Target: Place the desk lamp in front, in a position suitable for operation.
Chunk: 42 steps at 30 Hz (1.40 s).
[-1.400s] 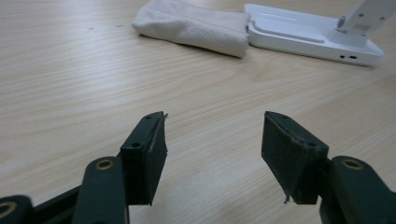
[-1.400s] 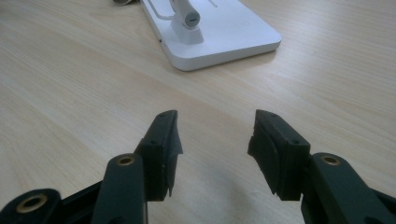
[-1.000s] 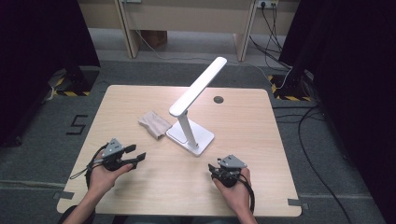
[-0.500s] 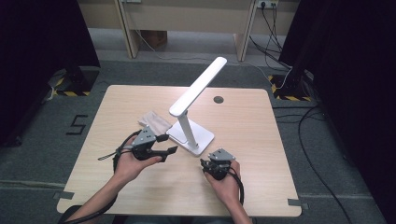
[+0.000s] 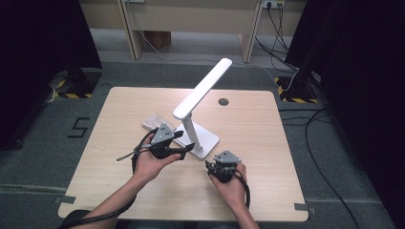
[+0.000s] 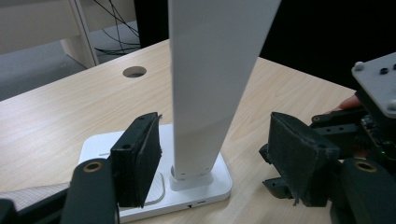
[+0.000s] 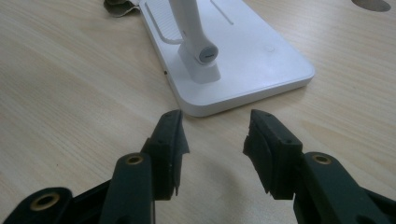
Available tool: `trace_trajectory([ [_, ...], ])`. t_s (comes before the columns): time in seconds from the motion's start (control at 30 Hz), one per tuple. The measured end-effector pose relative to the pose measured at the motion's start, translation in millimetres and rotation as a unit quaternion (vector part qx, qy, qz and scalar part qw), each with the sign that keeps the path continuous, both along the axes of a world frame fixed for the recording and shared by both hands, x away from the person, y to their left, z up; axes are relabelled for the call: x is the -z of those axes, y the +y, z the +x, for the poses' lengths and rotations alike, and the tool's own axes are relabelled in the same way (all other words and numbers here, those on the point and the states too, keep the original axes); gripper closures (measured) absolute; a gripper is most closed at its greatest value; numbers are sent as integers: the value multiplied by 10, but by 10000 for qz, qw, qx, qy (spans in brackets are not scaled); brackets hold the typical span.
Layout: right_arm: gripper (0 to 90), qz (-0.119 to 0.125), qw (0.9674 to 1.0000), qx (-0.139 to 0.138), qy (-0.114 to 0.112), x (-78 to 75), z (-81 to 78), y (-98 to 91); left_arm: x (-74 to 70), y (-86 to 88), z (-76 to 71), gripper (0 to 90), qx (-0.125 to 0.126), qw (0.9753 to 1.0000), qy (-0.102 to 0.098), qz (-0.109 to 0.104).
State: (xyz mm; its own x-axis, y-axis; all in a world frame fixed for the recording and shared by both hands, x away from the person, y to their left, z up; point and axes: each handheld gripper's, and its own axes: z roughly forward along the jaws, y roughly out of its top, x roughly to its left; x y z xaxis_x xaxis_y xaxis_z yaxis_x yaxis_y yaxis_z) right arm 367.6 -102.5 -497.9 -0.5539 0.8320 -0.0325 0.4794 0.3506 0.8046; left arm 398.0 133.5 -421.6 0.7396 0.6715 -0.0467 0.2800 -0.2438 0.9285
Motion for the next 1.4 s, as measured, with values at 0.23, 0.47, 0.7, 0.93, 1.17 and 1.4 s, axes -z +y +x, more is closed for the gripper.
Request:
trace_trajectory([
  [0.23,552,37,10000,28,-1,-16,25,-17,4,-37,60,405,-151,9998,-103,-34],
  [0.47,549,47,10000,18,14,-17,27,-17,13,-86,71,417,-175,9997,-128,-148],
  [0.7,548,44,10000,16,19,-19,42,-21,-15,-162,70,412,-206,9995,-170,-169],
  [0.93,543,79,10000,52,32,-28,58,-30,-7,-208,60,510,-451,9988,-174,-106],
  [1.17,539,105,9999,87,-44,-97,52,-52,-62,-131,4,512,-503,9987,-19,-44],
  [1.4,535,157,9998,85,-78,-142,21,-72,-149,136,-175,524,-650,9975,100,-257],
])
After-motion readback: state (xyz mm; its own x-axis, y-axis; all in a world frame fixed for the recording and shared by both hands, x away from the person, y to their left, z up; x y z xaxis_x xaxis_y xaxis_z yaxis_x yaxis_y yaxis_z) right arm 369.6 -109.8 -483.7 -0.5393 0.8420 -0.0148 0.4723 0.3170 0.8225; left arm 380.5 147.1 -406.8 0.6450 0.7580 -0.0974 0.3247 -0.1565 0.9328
